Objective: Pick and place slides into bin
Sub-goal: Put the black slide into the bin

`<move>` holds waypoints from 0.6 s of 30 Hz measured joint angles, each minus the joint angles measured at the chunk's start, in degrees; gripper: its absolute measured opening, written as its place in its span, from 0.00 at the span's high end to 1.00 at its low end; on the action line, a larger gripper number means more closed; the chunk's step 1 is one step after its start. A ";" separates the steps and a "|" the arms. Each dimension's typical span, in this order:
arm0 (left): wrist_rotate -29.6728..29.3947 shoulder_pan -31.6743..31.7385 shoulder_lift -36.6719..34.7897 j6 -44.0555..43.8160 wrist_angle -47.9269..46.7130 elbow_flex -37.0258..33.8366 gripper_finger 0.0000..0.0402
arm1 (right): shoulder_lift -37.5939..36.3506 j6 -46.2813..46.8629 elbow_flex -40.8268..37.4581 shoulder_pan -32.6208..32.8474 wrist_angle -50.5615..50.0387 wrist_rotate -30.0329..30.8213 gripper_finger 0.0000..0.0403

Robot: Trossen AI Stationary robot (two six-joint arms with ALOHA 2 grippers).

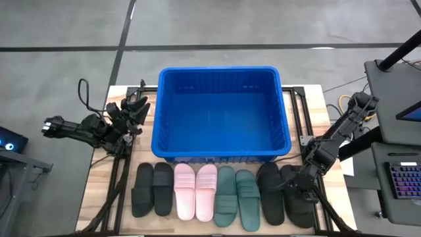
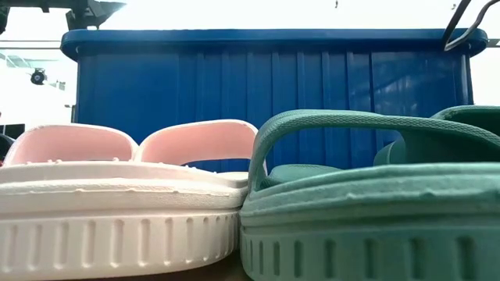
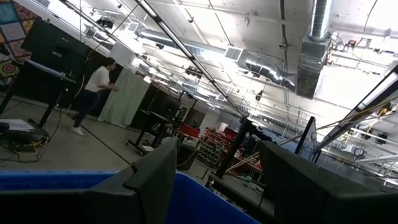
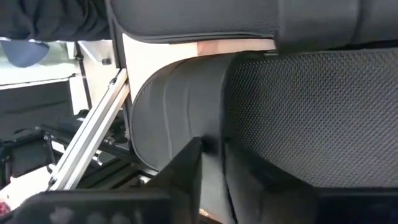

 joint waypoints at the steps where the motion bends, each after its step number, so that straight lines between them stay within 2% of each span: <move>1: 0.00 0.02 0.00 0.00 0.00 -0.01 0.46 | 0.00 -0.61 0.00 0.00 0.02 -0.33 0.91; 4: 0.00 0.00 0.00 0.00 0.00 -0.01 0.46 | -0.04 -1.09 0.00 0.00 0.26 -1.11 0.96; 18: 0.02 0.01 -0.02 0.00 0.03 -0.01 0.46 | -0.09 0.24 1.83 0.00 2.46 -4.22 0.98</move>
